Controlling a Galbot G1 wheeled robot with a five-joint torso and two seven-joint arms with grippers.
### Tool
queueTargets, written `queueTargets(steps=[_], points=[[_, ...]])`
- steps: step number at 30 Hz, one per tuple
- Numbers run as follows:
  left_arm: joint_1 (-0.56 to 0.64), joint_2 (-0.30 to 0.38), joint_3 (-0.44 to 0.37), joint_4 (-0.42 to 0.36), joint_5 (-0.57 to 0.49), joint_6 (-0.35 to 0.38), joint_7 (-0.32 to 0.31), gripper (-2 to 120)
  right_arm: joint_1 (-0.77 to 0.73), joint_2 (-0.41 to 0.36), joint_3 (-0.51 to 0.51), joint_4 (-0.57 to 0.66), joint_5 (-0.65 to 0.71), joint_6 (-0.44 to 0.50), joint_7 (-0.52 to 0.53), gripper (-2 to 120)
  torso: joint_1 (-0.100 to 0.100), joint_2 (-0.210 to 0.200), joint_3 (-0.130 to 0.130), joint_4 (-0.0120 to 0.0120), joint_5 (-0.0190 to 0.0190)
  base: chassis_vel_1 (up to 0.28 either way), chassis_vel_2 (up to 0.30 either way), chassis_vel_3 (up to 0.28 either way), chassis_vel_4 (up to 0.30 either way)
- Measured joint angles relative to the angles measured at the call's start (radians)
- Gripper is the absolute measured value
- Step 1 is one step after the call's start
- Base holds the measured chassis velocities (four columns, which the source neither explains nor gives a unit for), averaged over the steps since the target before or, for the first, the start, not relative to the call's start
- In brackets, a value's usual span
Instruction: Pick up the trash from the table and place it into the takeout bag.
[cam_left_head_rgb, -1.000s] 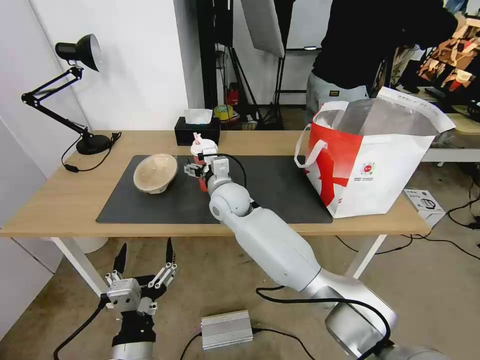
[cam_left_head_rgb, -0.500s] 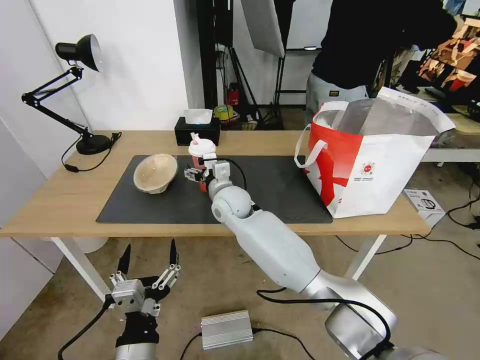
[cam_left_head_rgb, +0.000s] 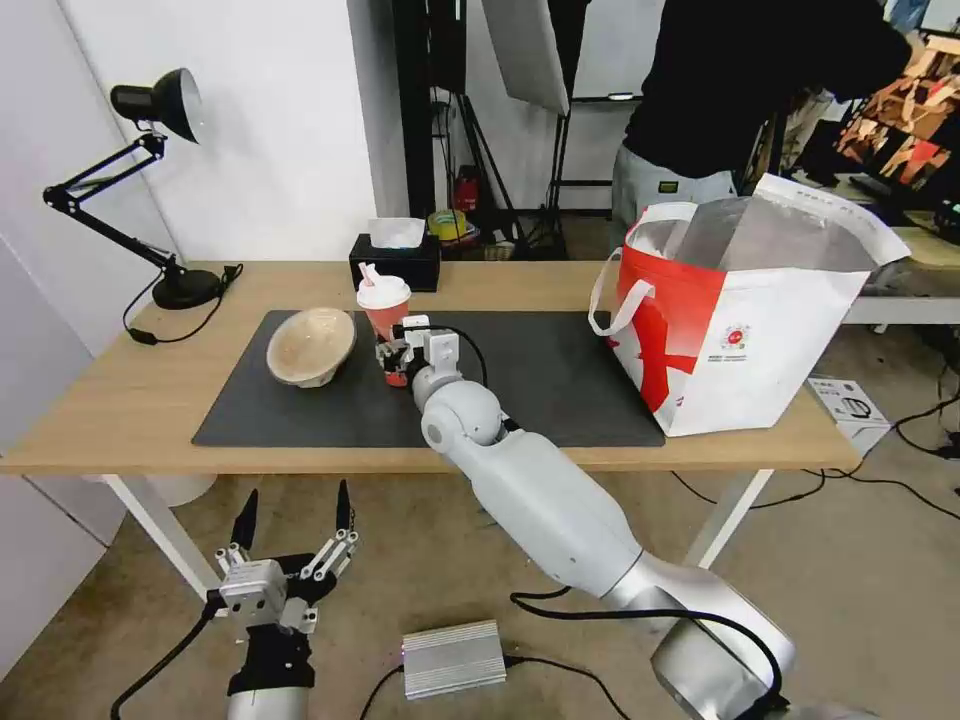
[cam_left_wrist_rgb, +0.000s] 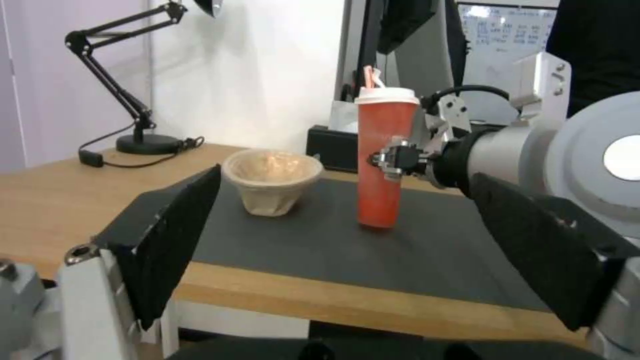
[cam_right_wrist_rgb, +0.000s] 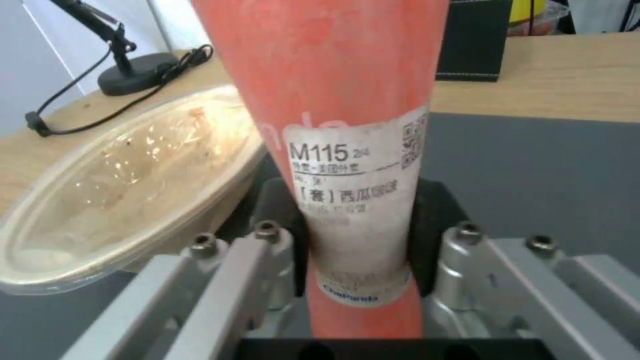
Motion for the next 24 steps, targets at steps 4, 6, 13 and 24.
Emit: queueTargets(steps=[4,6,13,24], points=[[-0.003,0.0,0.003,0.002,0.0,0.0,0.0,100,-0.011,-0.002,0.012,0.032,-0.001,-0.008,0.015,18,0.0,0.0,0.0,0.0,0.0,0.0,0.0,0.0,0.0],[-0.001,0.0,0.002,0.001,0.0,0.0,0.0,100,-0.017,-0.005,0.028,0.071,-0.002,-0.022,0.024,12,0.0,0.0,0.0,0.0,0.0001,0.0,0.0,0.0,0.0],[0.012,0.0,-0.014,-0.026,-0.002,0.0,-0.001,100,0.007,-0.075,0.045,0.255,0.067,-0.102,0.102,4,0.0,0.0,0.0,-0.0001,0.0001,0.0,0.0,0.0,0.0],[0.015,0.0,-0.016,-0.043,-0.004,-0.003,-0.002,100,0.053,-0.208,0.055,0.39,0.18,-0.134,0.171,4,0.0,0.0,0.0,0.0,0.0003,0.0,0.0,0.0,0.0]])
